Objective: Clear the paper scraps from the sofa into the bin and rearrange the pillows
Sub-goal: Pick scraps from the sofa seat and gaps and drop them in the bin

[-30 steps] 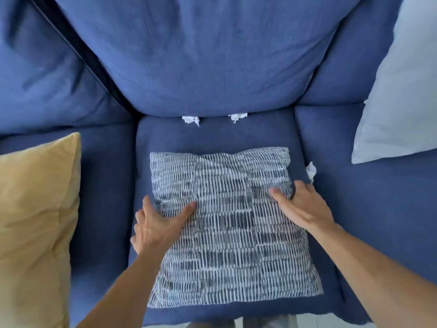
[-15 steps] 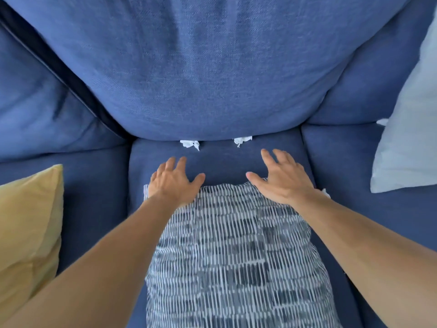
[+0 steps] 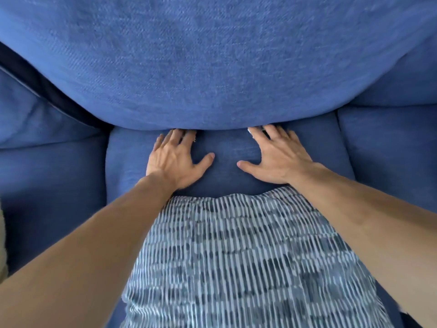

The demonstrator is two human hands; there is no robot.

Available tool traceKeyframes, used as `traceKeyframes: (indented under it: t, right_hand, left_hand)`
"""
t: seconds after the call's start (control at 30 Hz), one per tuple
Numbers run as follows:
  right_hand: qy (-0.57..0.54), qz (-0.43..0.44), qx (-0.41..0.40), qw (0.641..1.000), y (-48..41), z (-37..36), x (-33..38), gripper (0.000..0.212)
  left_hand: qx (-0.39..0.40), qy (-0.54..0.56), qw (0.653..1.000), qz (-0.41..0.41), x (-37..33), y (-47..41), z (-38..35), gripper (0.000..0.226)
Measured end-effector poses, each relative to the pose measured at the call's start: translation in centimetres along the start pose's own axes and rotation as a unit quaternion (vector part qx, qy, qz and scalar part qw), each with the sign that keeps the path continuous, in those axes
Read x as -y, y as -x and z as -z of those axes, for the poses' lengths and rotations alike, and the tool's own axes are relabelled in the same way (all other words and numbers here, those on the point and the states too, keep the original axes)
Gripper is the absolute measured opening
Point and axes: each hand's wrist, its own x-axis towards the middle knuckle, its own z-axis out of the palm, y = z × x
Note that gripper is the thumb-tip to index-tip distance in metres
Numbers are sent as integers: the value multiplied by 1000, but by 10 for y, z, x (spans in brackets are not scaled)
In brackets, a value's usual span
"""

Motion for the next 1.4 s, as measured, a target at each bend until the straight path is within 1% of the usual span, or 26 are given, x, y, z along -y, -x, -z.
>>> traceKeyframes:
  t: [0.1,0.2,0.27,0.3,0.33,0.4,0.5,0.6,0.7,0.77,0.83,0.9,0.97,1.03,1.1,1.2,1.27,1.33,1.4]
  right_hand:
    - [1,19,-24,1000,2,0,-1,93]
    - [42,36,-22,998,-2,1,-6,103]
    - [47,41,6,998,-9,5,-8,108]
    - [39,42,19,998,-13,7,-8,110]
    - [29,41,29,998,-19,9,-9,111]
    - [11,46,40,998,-22,12,-5,113]
    - [20,61,44,997,-21,16,-5,116]
    - [15,65,80,995,-29,14,-7,125]
    - [-6,55,82,995,-37,10,-6,124]
    - [-8,57,69,996,-35,8,-7,123]
    - [0,66,77,995,-36,8,-8,127]
    - [6,66,96,993,-40,8,-9,131]
    - [7,62,103,993,-45,10,-7,131]
    - [-4,55,99,994,-48,13,-6,124]
    - [-13,56,97,994,-44,14,-5,119]
    - [9,75,107,991,-50,14,-8,125]
    - [20,65,142,988,-57,15,-6,125]
    - [34,51,167,984,-68,12,-5,120]
    - [10,33,174,984,-72,9,-5,117]
  left_hand:
    - [-6,-7,1000,-10,-1,0,-1,76]
    - [17,12,1000,-5,-4,-1,0,81]
    - [33,11,999,-4,-2,-6,5,89]
    - [29,-6,999,-15,-1,-11,7,92]
    - [22,-24,999,-28,0,-17,8,94]
    - [31,-52,997,-42,5,-20,11,94]
    - [55,-24,997,-47,8,-19,11,99]
    - [108,-3,993,-43,13,-28,10,114]
    - [82,-39,995,-40,14,-31,3,119]
    - [55,-38,997,-29,13,-23,-4,118]
    - [51,-28,998,-26,15,-22,-6,117]
    - [68,-11,997,-37,16,-24,-6,119]
    - [109,9,993,-45,17,-32,-3,124]
    - [164,-18,986,-37,18,-43,5,126]
    - [202,-44,978,-38,19,-45,11,129]
    - [248,-38,967,-36,22,-55,14,136]
    - [260,-38,964,-31,21,-58,14,139]
    - [242,-30,969,-33,20,-66,10,140]
    - [241,-16,970,-22,19,-65,8,139]
